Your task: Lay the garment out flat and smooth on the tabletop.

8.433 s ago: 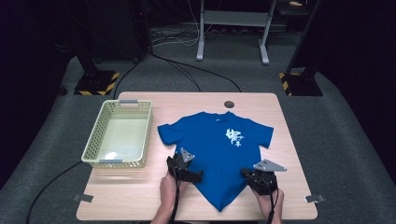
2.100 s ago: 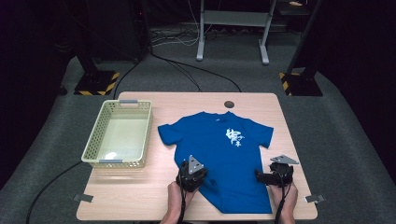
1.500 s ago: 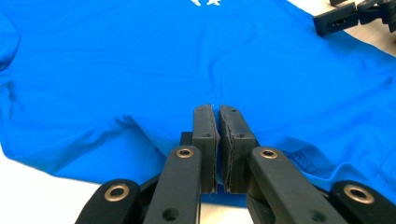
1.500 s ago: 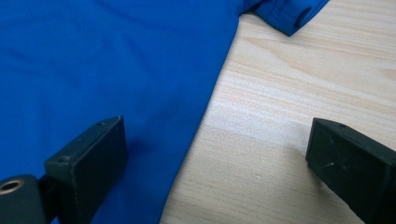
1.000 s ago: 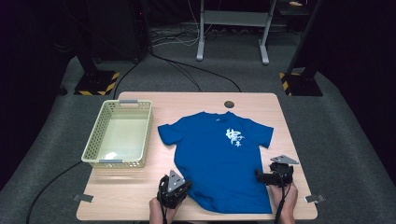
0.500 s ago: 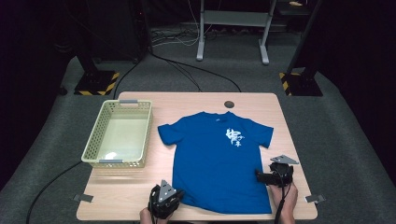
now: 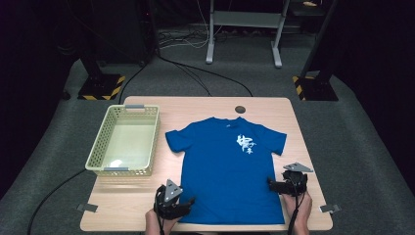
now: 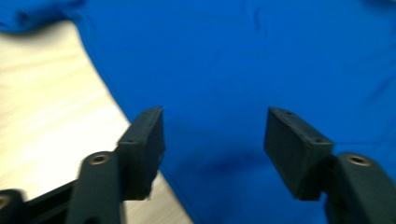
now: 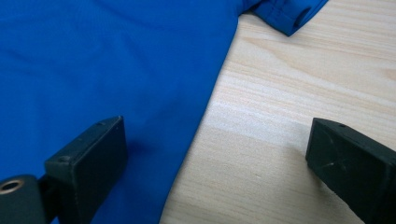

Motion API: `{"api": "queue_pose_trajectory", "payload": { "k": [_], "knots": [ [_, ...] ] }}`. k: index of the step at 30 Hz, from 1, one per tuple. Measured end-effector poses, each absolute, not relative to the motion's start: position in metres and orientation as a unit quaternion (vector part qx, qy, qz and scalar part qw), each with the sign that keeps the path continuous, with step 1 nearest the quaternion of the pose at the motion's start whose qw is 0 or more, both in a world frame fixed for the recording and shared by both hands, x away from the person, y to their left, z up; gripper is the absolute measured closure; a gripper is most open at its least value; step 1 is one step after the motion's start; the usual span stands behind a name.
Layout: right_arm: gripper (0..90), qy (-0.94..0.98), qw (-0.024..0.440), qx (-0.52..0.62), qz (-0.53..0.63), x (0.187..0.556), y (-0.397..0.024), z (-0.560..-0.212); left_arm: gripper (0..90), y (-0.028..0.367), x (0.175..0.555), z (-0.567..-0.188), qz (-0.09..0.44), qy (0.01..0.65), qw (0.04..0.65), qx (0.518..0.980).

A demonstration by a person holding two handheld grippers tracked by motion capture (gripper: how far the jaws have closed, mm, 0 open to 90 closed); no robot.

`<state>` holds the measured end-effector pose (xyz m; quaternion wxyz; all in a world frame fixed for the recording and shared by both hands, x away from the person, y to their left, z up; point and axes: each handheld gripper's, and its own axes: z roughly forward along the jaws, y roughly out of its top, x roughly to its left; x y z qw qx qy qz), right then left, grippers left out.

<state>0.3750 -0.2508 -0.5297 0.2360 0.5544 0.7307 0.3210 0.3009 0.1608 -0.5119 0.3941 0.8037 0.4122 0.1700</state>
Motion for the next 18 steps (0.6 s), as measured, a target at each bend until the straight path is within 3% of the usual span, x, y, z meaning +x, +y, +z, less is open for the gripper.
{"api": "queue_pose_trajectory", "payload": {
  "k": [6,10,18],
  "knots": [
    [4.1,0.730,0.235,0.555,0.321,0.374,-0.252,-0.530,29.0,0.163,0.297,-0.529,0.178,0.397,0.378,0.817],
    [2.9,0.736,0.230,0.547,0.326,0.372,-0.256,-0.530,15.2,0.172,0.296,-0.530,0.180,0.399,0.382,0.814],
    [1.8,0.734,0.216,0.546,0.341,0.372,-0.259,-0.529,8.2,0.181,0.298,-0.531,0.167,0.432,0.405,0.788]
  ]
}}
